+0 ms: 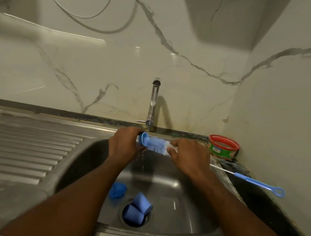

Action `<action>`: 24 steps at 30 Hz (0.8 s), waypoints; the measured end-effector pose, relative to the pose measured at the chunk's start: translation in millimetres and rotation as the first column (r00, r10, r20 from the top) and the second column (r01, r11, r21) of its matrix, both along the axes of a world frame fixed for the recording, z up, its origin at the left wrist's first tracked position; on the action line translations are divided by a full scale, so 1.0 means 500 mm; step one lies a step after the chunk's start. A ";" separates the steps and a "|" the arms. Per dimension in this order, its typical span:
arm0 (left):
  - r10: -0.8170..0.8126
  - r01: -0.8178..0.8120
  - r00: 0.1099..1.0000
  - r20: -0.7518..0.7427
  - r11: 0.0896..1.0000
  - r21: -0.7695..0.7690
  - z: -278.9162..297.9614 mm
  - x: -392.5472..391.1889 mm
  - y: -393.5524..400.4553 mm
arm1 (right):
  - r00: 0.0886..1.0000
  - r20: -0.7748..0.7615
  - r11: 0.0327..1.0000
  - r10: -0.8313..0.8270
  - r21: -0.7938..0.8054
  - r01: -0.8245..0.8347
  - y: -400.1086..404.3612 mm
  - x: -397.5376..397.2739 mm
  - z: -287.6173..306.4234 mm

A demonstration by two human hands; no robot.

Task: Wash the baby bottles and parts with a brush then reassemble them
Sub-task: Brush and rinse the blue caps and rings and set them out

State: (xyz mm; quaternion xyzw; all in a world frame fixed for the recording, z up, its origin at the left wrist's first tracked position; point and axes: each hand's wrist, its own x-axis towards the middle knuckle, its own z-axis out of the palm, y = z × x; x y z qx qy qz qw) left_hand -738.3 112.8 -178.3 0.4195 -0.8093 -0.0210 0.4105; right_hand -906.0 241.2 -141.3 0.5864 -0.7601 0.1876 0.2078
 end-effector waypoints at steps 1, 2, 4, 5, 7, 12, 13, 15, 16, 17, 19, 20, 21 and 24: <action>0.023 -0.023 1.000 -0.006 1.000 -0.004 -0.002 0.003 -0.003 | 0.999 0.004 0.999 0.036 0.024 -0.036 -0.006 0.006 0.002; 0.025 -0.024 1.000 -0.010 1.000 0.016 -0.004 0.004 -0.004 | 0.998 -0.010 0.997 0.064 0.032 -0.064 -0.008 0.010 0.004; -0.025 0.027 0.999 -0.025 0.997 0.071 -0.004 0.007 -0.013 | 0.998 -0.036 0.998 0.053 -0.033 -0.055 -0.012 0.014 0.009; -0.061 0.062 0.998 -0.014 0.994 0.091 -0.001 0.006 -0.016 | 0.999 -0.039 0.997 0.008 -0.078 -0.011 -0.010 0.010 0.009; -0.089 0.086 0.995 0.037 0.994 0.074 0.002 0.001 -0.015 | 0.997 -0.002 0.994 -0.079 -0.070 0.079 -0.009 -0.008 -0.002; -0.021 0.026 0.995 0.098 0.999 -0.045 -0.004 -0.001 -0.012 | 0.995 0.101 0.988 0.011 0.153 -0.026 -0.011 -0.013 0.009; -0.031 0.034 0.997 0.077 0.999 -0.034 -0.005 -0.002 -0.014 | 0.996 0.088 0.992 0.028 0.124 -0.039 -0.011 -0.011 0.015; -0.071 0.071 0.997 0.030 0.997 -0.003 -0.005 -0.004 -0.016 | 0.997 0.071 1.000 -0.027 -0.003 0.027 -0.007 -0.010 0.023; -0.078 0.078 0.997 0.027 0.997 -0.011 -0.006 -0.008 -0.016 | 0.994 0.077 0.996 -0.076 -0.039 0.079 -0.004 -0.010 0.020; -0.068 0.069 0.997 0.036 0.997 -0.030 -0.007 -0.010 -0.016 | 0.990 0.089 0.993 -0.106 -0.033 0.110 -0.003 -0.011 0.014; -0.030 0.032 0.998 0.046 0.998 -0.060 -0.008 -0.012 -0.014 | 0.983 0.133 0.989 -0.124 0.094 0.112 -0.002 -0.013 0.004; -0.010 0.012 0.999 0.035 0.998 -0.056 -0.009 -0.010 -0.016 | 0.982 0.158 0.984 -0.106 0.160 0.081 -0.003 -0.009 0.005; 0.006 -0.005 1.000 0.013 0.999 -0.047 -0.010 -0.008 -0.017 | 0.982 0.173 0.980 -0.069 0.198 0.034 -0.004 -0.007 0.008; -0.005 0.007 0.998 -0.067 0.999 0.038 -0.015 -0.002 -0.022 | 0.992 0.126 0.996 0.025 0.078 -0.035 -0.013 0.000 0.022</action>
